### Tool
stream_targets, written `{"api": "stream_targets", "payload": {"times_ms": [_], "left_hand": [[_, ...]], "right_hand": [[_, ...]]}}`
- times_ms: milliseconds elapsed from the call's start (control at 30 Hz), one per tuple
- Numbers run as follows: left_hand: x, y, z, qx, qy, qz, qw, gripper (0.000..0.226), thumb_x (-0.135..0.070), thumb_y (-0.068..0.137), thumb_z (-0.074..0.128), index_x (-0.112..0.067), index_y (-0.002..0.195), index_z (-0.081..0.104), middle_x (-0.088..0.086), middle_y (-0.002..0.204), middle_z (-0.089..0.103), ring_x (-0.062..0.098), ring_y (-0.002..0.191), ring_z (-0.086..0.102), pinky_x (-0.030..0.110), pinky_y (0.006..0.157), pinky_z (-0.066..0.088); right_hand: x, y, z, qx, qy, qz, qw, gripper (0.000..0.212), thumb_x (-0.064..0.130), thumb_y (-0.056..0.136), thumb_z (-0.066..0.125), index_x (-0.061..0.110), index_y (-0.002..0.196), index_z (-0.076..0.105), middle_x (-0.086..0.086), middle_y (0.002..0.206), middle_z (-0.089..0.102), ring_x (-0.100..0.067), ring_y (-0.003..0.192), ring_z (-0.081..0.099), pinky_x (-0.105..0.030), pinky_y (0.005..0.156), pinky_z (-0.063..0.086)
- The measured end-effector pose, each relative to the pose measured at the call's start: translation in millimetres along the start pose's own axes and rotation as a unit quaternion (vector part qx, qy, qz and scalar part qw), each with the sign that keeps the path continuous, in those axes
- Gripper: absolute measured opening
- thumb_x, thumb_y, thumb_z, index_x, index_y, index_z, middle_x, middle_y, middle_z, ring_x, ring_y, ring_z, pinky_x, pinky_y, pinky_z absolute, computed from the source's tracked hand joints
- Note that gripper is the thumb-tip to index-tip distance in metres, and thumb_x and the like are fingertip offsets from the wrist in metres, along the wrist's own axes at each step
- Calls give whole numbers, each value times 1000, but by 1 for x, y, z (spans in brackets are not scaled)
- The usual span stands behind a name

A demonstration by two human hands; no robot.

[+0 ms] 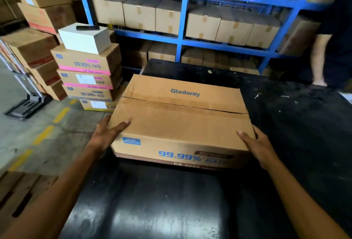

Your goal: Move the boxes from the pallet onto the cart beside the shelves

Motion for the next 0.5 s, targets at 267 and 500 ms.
{"api": "stream_targets", "payload": {"times_ms": [267, 500], "left_hand": [[4, -20, -18, -54, 84, -7, 995, 72, -53, 78, 69, -15, 135, 47, 12, 128, 61, 34, 110, 60, 50, 95, 50], [10, -175, -31, -61, 138, 40, 988, 56, -31, 90, 64, -11, 138, 45, 15, 142, 49, 32, 127, 48, 40, 103, 38]], "right_hand": [[9, -22, -7, 1, -61, -5, 998, 70, 32, 90, 60, 18, 150, 25, -11, 150, 37, -31, 133, 40, -46, 104, 36], [48, -110, -5, -21, -37, -185, 982, 59, 11, 89, 62, 12, 143, 39, -11, 148, 37, -17, 121, 45, -16, 95, 33]]}}
Point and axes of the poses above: each hand's wrist, its own y-axis towards the middle knuckle, its own z-axis out of the palm, x = y × z, the point moved 10 cm from there along y, towards the middle knuckle
